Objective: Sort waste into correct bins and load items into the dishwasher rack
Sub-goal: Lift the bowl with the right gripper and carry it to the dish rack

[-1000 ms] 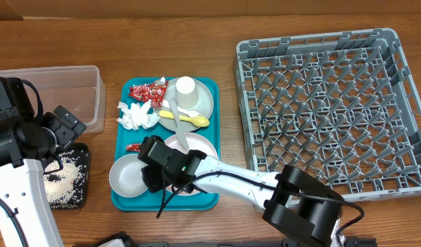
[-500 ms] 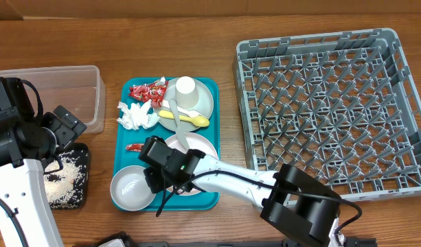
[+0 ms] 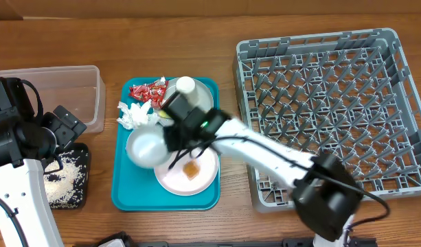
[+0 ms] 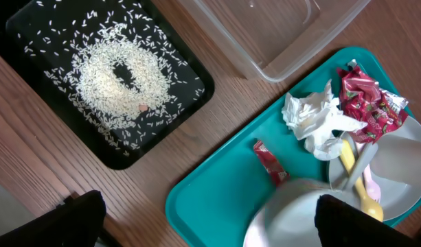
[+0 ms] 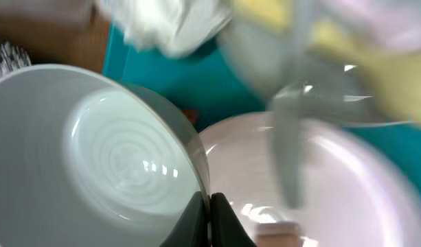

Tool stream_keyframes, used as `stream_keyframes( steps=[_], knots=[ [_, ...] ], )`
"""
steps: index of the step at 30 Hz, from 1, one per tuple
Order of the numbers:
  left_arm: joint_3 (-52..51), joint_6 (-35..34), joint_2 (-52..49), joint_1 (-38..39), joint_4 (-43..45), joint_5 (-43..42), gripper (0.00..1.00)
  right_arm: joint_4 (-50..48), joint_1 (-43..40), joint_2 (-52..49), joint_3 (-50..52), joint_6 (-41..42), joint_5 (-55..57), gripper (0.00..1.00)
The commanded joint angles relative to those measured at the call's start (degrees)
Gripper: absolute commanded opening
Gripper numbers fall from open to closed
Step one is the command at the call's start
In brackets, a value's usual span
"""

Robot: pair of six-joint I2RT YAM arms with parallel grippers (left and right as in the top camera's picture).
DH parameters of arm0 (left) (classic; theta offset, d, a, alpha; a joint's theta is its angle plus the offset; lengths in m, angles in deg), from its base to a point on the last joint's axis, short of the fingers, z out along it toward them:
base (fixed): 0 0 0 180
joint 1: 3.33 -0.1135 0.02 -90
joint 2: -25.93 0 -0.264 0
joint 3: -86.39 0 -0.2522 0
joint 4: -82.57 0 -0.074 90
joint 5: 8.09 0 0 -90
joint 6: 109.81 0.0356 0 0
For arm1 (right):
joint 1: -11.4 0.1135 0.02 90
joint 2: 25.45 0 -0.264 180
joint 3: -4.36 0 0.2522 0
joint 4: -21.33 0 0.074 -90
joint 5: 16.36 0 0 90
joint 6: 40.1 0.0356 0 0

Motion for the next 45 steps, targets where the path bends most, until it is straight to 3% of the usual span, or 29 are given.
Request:
stream_keyframes(
  steps=[1,5,11,19,30,45],
  knots=[
    [0.8,-0.8,0.0,-0.3,-0.1,-0.3,1.0,2.8,-8.2,8.9,-4.3,-4.1,1.6,0.04],
    [0.8,-0.8,0.0,-0.3,-0.1,-0.3,1.0,7.8,-17.2,15.0,-7.8,-9.0,3.0,0.04],
    [0.8,-0.8,0.0,-0.3,-0.1,-0.3,1.0,16.3,-30.2,21.4,-11.7,-12.4,32.4,0.04],
    [0.8,-0.8,0.0,-0.3,-0.1,-0.3,1.0,17.4,-43.8,20.0,-10.4,-16.6,44.7,0.04],
    [0.8,-0.8,0.0,-0.3,-0.1,-0.3,1.0,8.9,-45.1,14.3,-1.8,-18.8,70.9,0.04],
    [0.8,-0.8,0.0,-0.3,-0.1,-0.3,1.0,5.5,-40.7,8.0,7.4,-22.4,74.9,0.04]
  ],
)
